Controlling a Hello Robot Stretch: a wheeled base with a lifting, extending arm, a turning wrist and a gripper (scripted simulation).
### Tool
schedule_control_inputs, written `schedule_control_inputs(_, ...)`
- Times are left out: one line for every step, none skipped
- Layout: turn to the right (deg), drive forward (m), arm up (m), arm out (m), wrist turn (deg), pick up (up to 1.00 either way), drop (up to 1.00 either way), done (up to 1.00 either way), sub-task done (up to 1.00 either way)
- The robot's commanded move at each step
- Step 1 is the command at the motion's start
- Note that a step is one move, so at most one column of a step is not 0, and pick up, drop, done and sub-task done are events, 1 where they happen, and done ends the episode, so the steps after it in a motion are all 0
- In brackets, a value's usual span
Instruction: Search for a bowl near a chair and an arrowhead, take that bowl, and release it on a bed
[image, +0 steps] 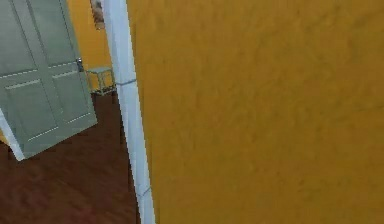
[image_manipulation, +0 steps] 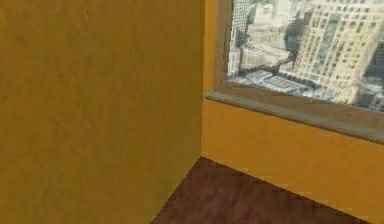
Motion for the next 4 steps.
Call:
schedule_control_inputs(-36.0,0.0,0.0,0.0,0.0,0.0,0.0,0.0,0.0)
schedule_control_inputs(0.0,0.8,0.0,0.0,0.0,0.0,0.0,0.0,0.0)
schedule_control_inputs(33.0,0.0,0.0,0.0,0.0,0.0,0.0,0.0,0.0)
schedule_control_inputs(0.0,1.0,0.0,0.0,0.0,0.0,0.0,0.0,0.0)
